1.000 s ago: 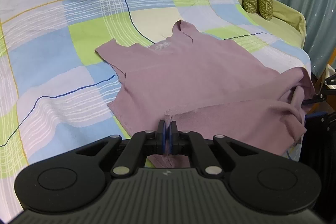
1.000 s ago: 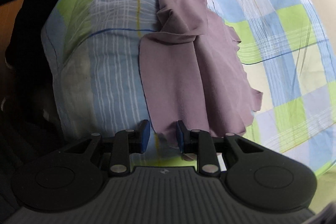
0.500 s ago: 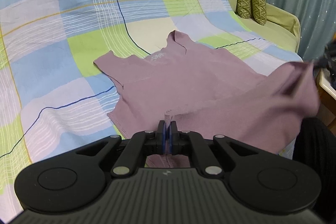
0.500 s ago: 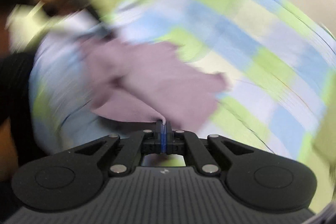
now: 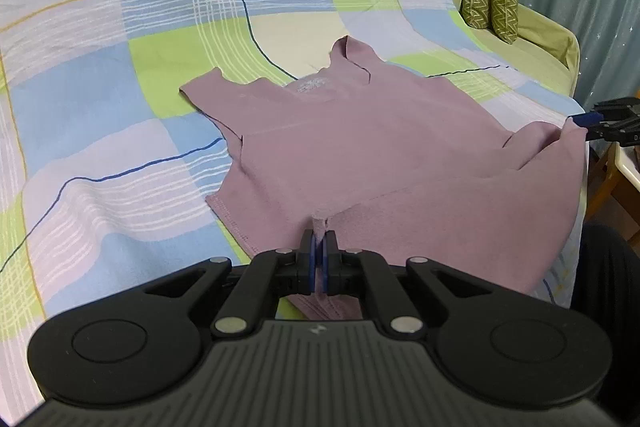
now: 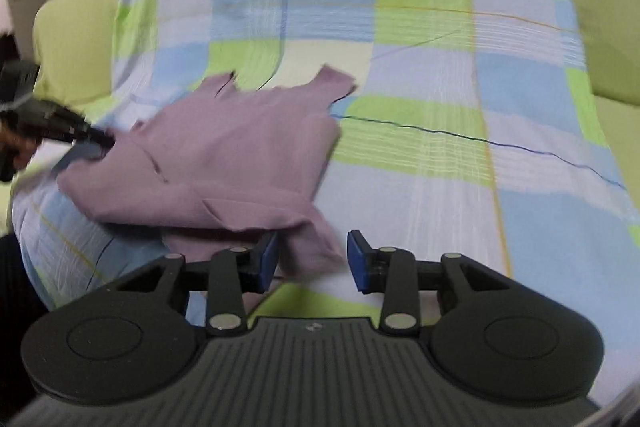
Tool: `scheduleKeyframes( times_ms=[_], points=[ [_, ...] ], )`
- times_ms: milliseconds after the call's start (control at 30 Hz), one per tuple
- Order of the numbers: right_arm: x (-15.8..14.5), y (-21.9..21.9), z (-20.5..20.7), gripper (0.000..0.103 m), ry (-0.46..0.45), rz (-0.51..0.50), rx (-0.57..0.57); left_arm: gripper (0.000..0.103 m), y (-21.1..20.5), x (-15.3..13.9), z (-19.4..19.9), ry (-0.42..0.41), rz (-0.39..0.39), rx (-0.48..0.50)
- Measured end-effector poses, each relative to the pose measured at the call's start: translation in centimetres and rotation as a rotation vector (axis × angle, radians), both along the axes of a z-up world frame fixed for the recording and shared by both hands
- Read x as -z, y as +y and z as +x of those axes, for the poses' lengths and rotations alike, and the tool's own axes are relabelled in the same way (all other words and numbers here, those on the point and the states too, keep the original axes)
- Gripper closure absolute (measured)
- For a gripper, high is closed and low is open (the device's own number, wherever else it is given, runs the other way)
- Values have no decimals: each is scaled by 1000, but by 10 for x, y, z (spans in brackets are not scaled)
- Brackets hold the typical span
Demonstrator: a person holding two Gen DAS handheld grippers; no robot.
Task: Fold clothes
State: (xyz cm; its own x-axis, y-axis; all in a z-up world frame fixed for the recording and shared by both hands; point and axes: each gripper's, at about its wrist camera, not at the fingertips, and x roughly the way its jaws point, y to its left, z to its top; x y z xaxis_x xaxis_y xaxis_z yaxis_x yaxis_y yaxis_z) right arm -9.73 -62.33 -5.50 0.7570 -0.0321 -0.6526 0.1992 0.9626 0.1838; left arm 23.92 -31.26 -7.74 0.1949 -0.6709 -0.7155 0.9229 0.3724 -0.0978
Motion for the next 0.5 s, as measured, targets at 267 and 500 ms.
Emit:
scheduleKeyframes(
  times_ms=[267, 500],
  points=[
    [26, -19, -2, 69, -59, 179, -14, 102, 1, 6, 0, 7, -5, 13],
    [29, -33, 7, 102, -121, 344, 30, 103, 14, -13, -7, 2, -86, 25]
  ],
)
